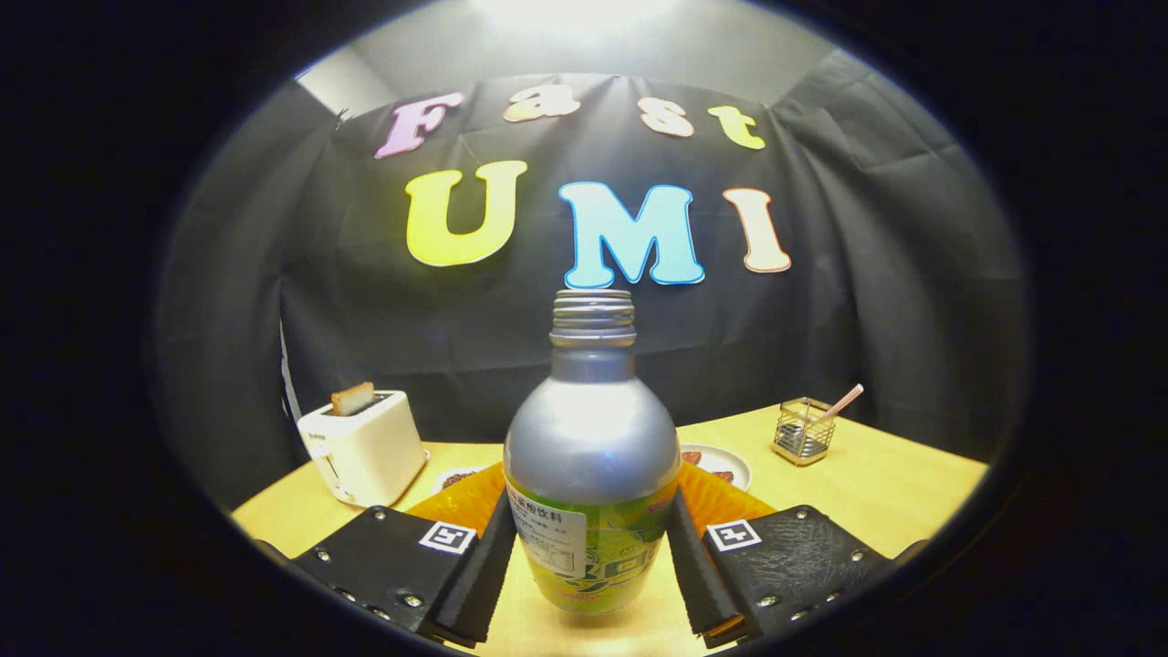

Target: Take the bottle from table, then pour the juice into the cup, finally place the bottle on the coaster

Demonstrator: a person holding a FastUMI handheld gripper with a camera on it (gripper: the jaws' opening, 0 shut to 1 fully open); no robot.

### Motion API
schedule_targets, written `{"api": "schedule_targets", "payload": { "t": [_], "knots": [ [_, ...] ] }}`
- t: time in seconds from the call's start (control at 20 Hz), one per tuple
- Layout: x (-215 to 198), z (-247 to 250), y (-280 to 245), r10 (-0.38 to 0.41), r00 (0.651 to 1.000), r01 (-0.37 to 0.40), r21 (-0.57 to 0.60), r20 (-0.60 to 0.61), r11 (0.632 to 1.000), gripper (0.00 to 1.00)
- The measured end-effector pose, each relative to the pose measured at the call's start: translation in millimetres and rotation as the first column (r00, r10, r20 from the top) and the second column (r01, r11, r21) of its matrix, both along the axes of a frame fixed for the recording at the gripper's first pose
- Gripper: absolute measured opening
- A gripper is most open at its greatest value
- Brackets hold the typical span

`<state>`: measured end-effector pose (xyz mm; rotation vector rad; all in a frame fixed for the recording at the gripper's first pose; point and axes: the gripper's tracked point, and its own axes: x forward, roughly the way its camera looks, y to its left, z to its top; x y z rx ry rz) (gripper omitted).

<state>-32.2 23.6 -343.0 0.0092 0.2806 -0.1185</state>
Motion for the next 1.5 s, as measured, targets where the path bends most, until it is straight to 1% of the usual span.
{"api": "schedule_targets", "payload": {
  "t": [0.1, 0.15, 0.3, 0.4, 0.55, 0.75, 0.9, 1.05, 1.2, 1.35, 1.5],
  "knots": [
    [-0.5, 0.1, 1.6, -0.001, 1.0, 0.0, -0.036, -0.016, 0.999, 0.78],
    [-0.2, 0.0, 4.1, 0.01, 1.0, -0.011, -0.044, -0.02, 0.999, 0.78],
    [3.7, -1.9, 16.4, 0.047, 0.999, -0.047, 0.001, -0.016, 0.999, 0.78],
    [6.3, -4.6, 13.0, 0.045, 0.999, -0.045, 0.002, -0.023, 0.999, 0.78],
    [14.5, -12.2, 14.2, 0.066, 0.998, -0.066, -0.001, -0.018, 0.998, 0.78],
    [26.9, -36.3, 3.6, 0.059, 0.997, -0.059, -0.019, -0.042, 0.998, 0.78],
    [36.1, -56.7, -0.8, 0.043, 0.998, -0.043, 0.002, -0.036, 0.999, 0.78],
    [43.1, -80.8, -1.0, 0.042, 0.998, -0.041, 0.01, -0.05, 0.999, 0.78],
    [45.3, -100.8, 5.7, 0.058, 0.995, -0.056, 0.025, -0.08, 0.998, 0.78],
    [46.5, -110.3, 7.2, 0.058, 0.994, -0.06, -0.018, -0.097, 0.998, 0.78],
    [48.2, -109.7, 8.4, 0.057, 0.995, -0.063, -0.068, -0.087, 0.996, 0.78]
  ]
}}
